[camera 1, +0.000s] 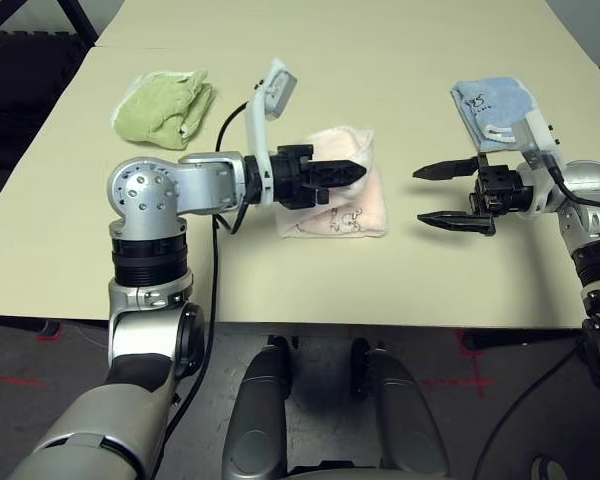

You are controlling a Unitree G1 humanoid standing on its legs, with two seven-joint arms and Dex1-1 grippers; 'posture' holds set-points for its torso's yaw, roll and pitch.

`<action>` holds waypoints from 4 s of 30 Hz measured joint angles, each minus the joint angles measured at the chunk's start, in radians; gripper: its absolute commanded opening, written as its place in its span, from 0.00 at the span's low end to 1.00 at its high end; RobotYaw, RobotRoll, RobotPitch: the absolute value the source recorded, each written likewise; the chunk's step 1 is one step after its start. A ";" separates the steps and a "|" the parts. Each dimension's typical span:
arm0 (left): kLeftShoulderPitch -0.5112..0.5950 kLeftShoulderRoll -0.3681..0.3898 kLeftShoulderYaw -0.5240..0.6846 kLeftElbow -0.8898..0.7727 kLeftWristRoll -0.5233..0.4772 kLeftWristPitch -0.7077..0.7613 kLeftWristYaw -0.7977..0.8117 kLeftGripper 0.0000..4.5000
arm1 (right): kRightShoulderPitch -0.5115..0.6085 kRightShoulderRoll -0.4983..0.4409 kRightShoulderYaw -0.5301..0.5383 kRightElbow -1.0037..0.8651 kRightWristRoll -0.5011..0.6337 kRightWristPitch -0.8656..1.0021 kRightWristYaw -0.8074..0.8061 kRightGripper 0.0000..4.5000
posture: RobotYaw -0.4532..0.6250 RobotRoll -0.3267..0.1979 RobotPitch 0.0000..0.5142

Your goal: Fold the towel and set it aside.

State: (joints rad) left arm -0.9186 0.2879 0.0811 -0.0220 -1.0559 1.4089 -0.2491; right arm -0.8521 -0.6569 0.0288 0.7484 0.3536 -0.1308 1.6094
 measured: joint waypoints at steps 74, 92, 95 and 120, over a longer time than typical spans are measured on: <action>0.060 0.337 -0.243 0.512 0.677 -1.431 -1.353 0.00 | -0.116 0.116 0.156 0.047 0.056 -0.050 -0.006 0.00 | 0.39 0.62 0.44; -0.154 0.201 -0.383 1.033 0.939 -1.636 -1.350 0.00 | -0.202 0.250 0.169 0.398 -0.252 -0.274 -0.121 0.00 | 0.38 0.62 0.44; -0.168 0.246 -0.418 1.057 0.940 -1.658 -1.352 0.00 | -0.202 0.251 0.116 0.403 -0.231 -0.234 -0.098 0.00 | 0.39 0.62 0.44; -0.263 0.152 -0.141 0.849 0.787 -1.267 -1.300 0.00 | -0.290 0.313 -0.052 0.354 -0.182 -0.066 -0.286 0.00 | 0.40 0.62 0.44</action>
State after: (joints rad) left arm -1.1811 0.4399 -0.0597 0.8268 -0.2691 0.1414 -1.5494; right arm -1.1424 -0.3443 -0.0232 1.1020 0.1713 -0.1964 1.3231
